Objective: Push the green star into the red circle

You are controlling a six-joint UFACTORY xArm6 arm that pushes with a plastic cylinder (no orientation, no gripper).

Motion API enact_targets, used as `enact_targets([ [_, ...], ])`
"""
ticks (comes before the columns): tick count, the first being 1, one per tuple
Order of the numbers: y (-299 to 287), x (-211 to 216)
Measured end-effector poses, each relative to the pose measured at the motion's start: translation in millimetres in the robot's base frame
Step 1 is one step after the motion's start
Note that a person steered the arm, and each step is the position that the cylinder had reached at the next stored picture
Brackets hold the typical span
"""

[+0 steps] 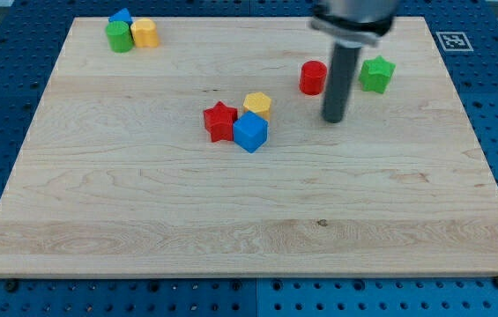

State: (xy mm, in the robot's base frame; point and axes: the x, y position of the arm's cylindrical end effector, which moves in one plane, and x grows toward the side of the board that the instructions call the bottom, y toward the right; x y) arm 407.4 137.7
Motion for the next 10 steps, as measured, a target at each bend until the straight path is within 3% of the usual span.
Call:
enact_targets([
  [2, 65.0, -58.7],
  [5, 82.3, -123.0],
  [6, 80.6, -121.1],
  [10, -54.6, -99.2],
])
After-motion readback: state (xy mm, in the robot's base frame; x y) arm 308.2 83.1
